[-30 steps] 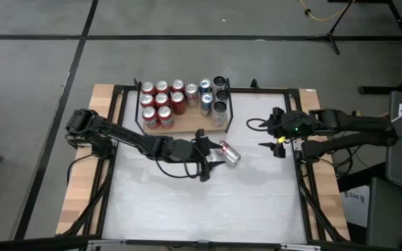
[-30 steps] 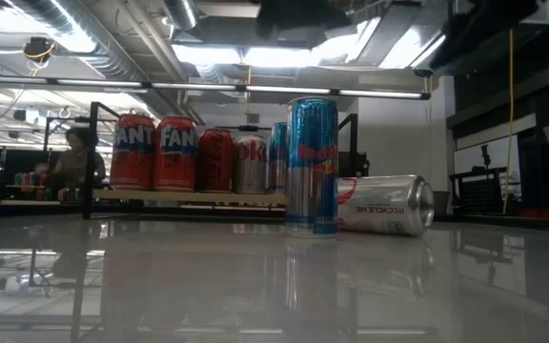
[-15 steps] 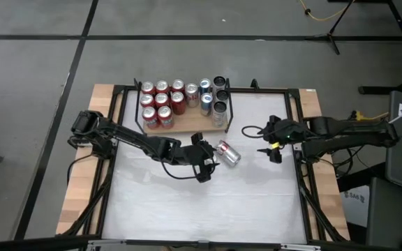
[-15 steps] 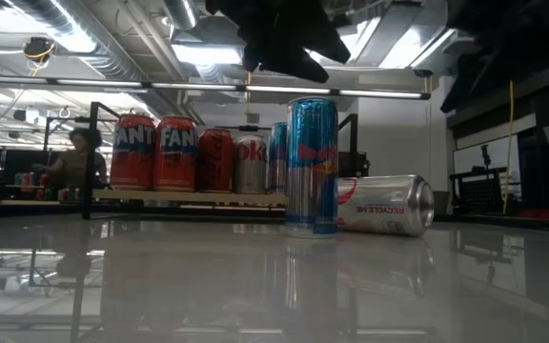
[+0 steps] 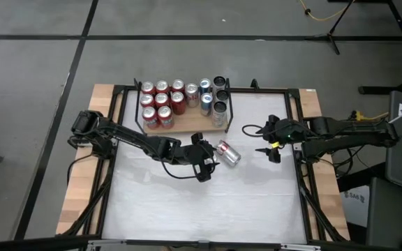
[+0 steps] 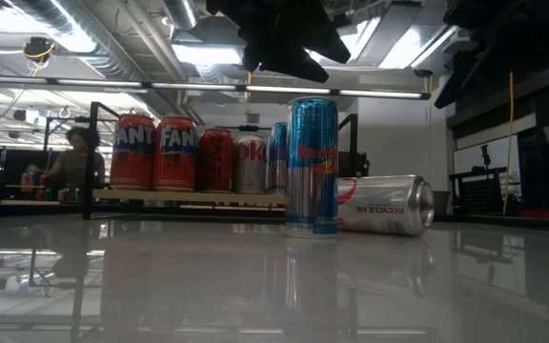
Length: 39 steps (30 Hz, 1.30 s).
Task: Place canned beverage on shelf
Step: Put the blue soda can on the shelf aligned with the other blue soda cans
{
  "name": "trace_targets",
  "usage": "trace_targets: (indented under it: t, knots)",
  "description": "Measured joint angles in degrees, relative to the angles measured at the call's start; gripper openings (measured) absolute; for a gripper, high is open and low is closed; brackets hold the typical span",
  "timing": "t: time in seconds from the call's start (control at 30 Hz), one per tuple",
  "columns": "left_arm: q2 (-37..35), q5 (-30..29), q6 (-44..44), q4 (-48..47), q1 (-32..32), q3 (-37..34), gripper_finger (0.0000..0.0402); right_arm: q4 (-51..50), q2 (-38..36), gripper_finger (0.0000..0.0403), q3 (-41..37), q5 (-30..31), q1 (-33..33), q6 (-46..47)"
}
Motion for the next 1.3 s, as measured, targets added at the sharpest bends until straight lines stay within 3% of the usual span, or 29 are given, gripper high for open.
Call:
trace_targets:
  t: [0.13,0.53,1.3]
  knots:
    - [0.00,0.00,0.00,-0.10,0.02,0.00,0.0264,-0.04,0.00,0.0333,0.00,0.00,0.00,-0.01]
    - [0.00,-0.02,-0.02,-1.58,-0.31,-0.02,0.0341,-0.08,0.00,0.0333,0.00,0.00,0.00,-0.15]
    - [4.37,-1.01,-1.54,-4.92,-0.38,-0.11,0.0343,-0.19,0.02,0.0333,-0.04,-0.02,0.00,-0.17]
